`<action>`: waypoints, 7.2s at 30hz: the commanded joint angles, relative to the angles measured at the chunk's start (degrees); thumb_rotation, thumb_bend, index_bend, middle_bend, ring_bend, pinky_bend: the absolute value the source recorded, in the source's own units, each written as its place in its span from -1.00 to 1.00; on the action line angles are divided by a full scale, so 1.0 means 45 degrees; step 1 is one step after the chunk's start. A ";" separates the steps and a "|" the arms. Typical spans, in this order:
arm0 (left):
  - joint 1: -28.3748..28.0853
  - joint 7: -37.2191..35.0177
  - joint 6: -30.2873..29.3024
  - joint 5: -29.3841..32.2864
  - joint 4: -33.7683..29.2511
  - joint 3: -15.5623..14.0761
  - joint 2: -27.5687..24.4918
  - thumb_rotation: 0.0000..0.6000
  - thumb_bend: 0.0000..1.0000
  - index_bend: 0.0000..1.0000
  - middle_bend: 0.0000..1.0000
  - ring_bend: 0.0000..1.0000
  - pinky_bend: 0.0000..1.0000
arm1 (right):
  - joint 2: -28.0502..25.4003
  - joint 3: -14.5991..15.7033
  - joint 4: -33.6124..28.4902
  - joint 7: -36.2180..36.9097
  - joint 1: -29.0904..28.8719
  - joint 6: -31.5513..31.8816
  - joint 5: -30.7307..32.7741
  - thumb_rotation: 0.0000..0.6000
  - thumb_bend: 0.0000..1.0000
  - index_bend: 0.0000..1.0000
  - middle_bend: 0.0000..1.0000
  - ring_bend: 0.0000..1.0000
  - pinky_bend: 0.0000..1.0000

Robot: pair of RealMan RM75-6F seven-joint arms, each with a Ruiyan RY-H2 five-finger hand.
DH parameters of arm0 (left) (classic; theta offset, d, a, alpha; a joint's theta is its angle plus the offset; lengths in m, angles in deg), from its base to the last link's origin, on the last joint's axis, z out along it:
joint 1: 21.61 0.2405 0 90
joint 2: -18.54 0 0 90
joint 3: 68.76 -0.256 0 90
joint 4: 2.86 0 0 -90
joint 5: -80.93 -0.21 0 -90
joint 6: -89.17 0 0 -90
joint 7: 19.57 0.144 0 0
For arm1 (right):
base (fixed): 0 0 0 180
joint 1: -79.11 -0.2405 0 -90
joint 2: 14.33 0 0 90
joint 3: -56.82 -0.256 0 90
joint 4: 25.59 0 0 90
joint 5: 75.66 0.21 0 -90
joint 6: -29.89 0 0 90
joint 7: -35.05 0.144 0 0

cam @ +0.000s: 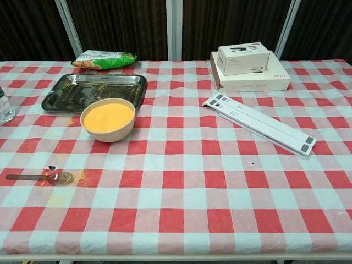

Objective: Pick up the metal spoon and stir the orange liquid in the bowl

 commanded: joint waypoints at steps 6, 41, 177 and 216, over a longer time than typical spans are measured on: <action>-0.1381 -0.0575 0.2695 0.0315 0.0004 -0.0291 0.0615 1.00 -0.53 0.05 0.70 0.69 0.90 | 0.0002 -0.0018 0.0091 0.0109 -0.0094 -0.0214 0.0115 1.00 -0.97 -0.85 -0.68 -0.99 -0.83; -0.2341 0.0975 0.5379 0.4087 0.1032 -0.0357 0.3472 1.00 -0.19 0.10 0.96 0.89 1.00 | 0.0071 -0.0042 0.0480 0.0621 -0.0342 -0.0930 0.0597 1.00 -0.97 -0.85 -0.68 -0.99 -0.82; -0.8443 0.5559 0.5777 1.0335 0.0390 0.0571 0.3202 1.00 -0.09 0.27 1.00 0.93 1.00 | -0.1059 -0.0680 0.0334 0.1238 -0.0189 -0.0331 0.1109 1.00 -0.91 -0.85 -0.68 -0.98 -0.81; -0.7663 1.2263 0.1197 0.3599 0.5529 -0.1188 0.7004 1.00 -0.12 0.34 1.00 0.95 1.00 | -0.0892 -0.0584 0.0531 0.1530 -0.0017 -0.0405 0.1251 1.00 -0.91 -0.85 -0.68 -0.99 -0.81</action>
